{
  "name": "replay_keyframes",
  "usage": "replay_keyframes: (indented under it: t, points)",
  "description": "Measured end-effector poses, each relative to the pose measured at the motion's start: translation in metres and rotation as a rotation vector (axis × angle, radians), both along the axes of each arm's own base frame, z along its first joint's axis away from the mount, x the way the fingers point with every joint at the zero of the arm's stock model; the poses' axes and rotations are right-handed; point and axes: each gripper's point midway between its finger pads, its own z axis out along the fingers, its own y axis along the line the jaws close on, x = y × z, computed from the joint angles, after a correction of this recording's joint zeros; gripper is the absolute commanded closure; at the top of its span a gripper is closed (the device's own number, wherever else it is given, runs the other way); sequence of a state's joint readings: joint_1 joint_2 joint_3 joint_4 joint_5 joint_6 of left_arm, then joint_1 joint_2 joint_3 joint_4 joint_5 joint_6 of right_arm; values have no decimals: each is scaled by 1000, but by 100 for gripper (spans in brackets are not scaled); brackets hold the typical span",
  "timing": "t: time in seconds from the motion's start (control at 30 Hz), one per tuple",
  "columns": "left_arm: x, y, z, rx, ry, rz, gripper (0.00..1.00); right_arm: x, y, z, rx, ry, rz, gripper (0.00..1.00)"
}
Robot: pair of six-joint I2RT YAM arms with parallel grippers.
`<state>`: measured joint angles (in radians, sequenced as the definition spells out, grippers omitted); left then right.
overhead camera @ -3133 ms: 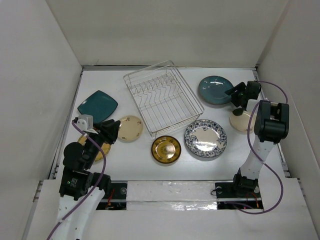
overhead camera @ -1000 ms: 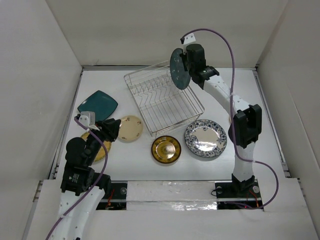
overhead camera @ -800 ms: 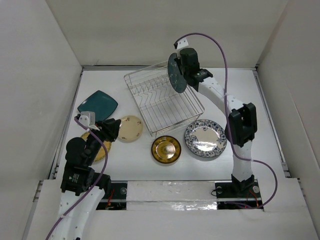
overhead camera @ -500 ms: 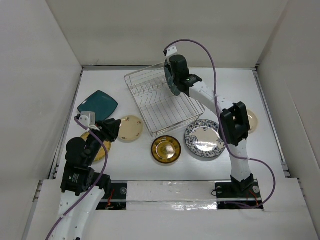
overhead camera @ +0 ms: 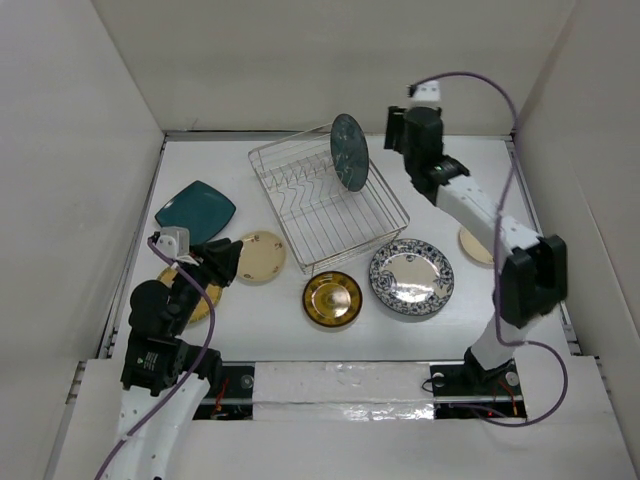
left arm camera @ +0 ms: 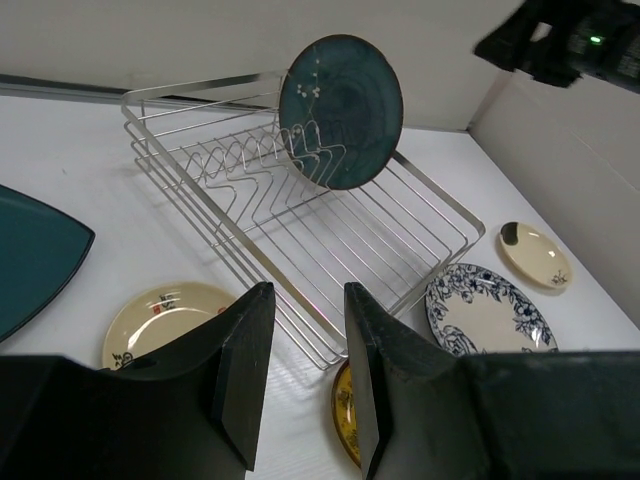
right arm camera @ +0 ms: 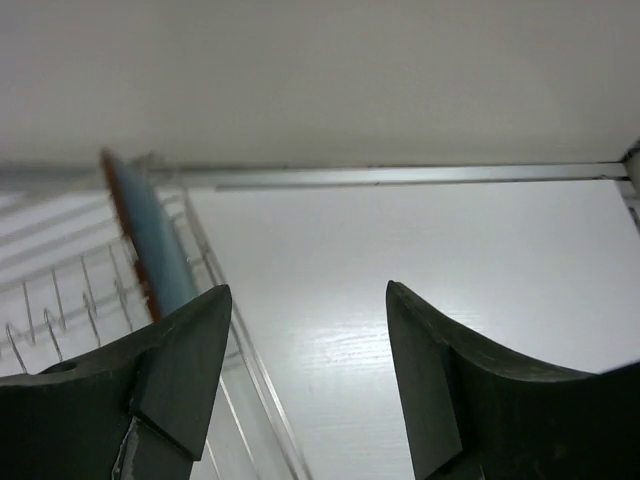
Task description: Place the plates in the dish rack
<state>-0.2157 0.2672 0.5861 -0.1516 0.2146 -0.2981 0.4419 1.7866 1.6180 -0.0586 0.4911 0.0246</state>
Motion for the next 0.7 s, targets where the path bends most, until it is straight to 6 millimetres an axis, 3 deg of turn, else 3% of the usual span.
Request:
replay_keyframes:
  t: [0.07,0.17,0.23,0.33,0.37,0.43,0.6,0.7]
  points:
    - [-2,-1,0,-1,-7,-7,69,-27,-41,11,110,-55,-84,34]
    - [-6,-2,4,-5,-27,-18,70,-64,-109,9,282,-109,-235,34]
    - [-9,-4,7,-8,-39,-31,70,-86,-152,-11,386,-115,-343,34]
    - [-12,-7,8,-10,-46,-48,70,-116,-204,-59,483,-63,-501,32]
    - [-13,-8,9,-11,-49,-54,70,-127,-217,-77,505,-34,-549,25]
    - [-16,-10,11,-14,-59,-67,70,-150,-236,-105,545,2,-627,23]
    - [-24,-12,17,-25,-91,-83,69,-210,-282,-153,706,-5,-803,20]
    - [-28,-12,21,-34,-106,-87,69,-235,-309,-185,801,5,-904,20]
